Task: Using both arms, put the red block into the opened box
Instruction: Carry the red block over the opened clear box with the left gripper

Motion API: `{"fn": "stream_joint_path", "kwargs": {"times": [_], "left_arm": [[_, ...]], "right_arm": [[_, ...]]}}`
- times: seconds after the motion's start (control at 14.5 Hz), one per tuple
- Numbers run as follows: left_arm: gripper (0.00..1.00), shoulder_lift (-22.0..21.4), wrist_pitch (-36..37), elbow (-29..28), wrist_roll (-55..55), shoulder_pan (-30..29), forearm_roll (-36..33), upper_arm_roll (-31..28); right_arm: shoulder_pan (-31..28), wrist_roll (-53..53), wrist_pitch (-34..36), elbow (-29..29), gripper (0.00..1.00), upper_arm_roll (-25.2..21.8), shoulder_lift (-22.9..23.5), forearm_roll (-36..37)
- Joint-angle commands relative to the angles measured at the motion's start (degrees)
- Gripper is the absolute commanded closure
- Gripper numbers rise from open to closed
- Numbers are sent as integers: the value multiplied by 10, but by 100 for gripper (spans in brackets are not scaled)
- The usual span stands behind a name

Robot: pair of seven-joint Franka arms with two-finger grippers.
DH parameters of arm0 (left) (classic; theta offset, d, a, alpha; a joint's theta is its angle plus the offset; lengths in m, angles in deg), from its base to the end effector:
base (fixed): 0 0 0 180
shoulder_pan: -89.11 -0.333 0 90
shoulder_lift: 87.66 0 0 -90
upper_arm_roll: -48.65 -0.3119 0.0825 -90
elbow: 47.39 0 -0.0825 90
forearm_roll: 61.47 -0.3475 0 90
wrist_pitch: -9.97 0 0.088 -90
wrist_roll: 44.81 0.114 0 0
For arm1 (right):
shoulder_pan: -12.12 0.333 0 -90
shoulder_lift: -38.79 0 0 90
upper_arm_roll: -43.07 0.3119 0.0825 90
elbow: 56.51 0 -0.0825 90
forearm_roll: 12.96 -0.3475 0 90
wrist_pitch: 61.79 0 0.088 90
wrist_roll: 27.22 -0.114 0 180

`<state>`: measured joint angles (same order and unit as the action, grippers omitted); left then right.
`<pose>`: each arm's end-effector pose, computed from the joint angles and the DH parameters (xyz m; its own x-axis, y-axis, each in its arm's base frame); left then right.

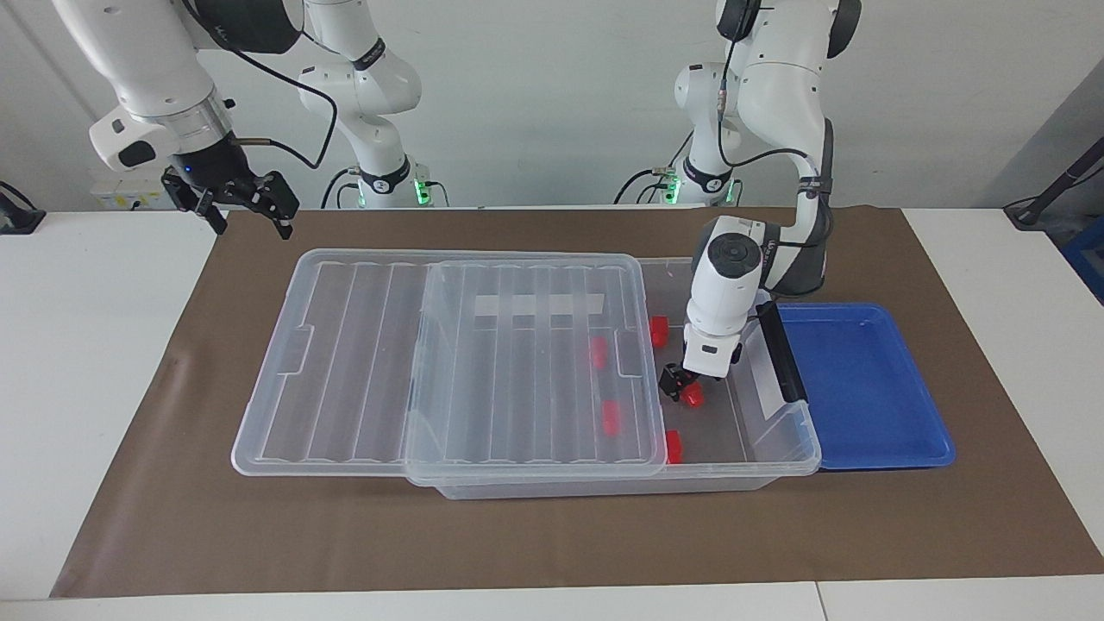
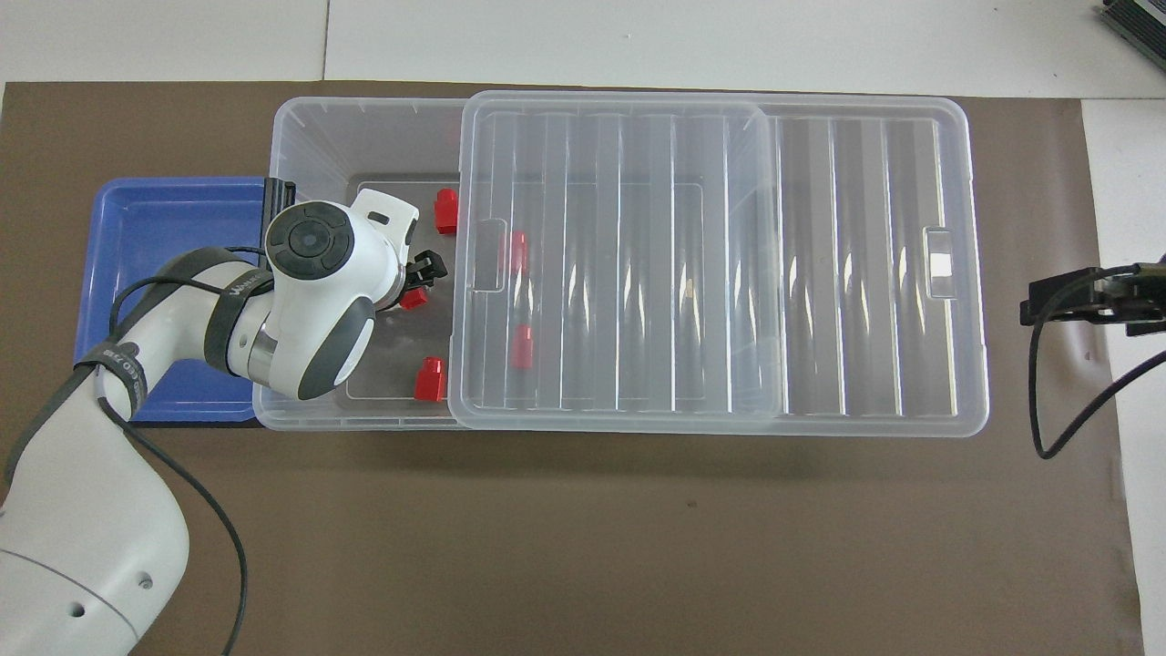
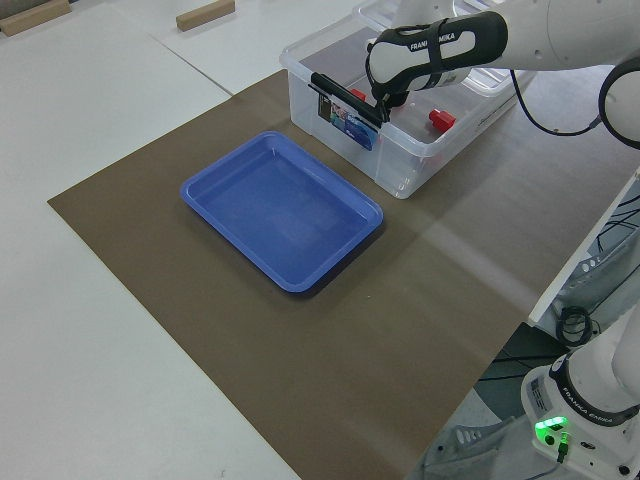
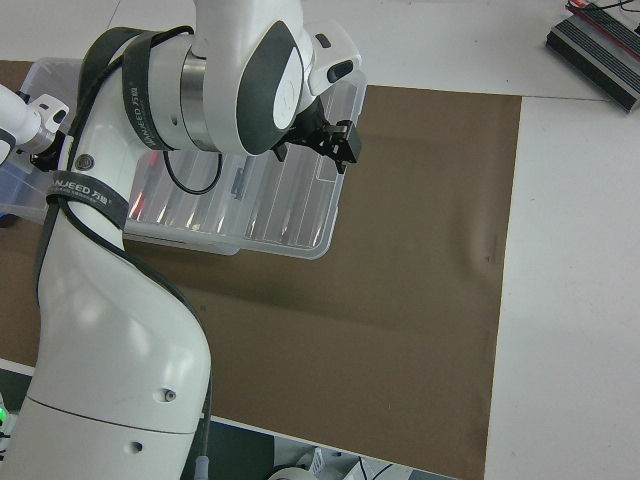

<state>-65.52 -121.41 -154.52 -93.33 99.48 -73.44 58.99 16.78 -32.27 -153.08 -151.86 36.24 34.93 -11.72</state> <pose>0.5731 -0.2025 0.3276 0.9302 0.3539 0.0978 0.3584 -0.9330 -0.0324 0.4981 -0.0234 0.6086 0.9922 -0.1249 -0.0028 -0.1248 -0.9921 0.0139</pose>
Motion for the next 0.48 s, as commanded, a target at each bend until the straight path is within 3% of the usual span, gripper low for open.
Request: {"fn": "stream_joint_path", "kwargs": {"times": [0.0, 0.41], "left_arm": [[0, -38, 57, 19, -30, 9, -13, -9], [0, -95, 126, 35, -99, 6, -8, -9]], "right_arm": [[-7, -4, -7, -3, 0, 3, -4, -8], [-7, -4, -7, -3, 0, 3, -4, -8]]}}
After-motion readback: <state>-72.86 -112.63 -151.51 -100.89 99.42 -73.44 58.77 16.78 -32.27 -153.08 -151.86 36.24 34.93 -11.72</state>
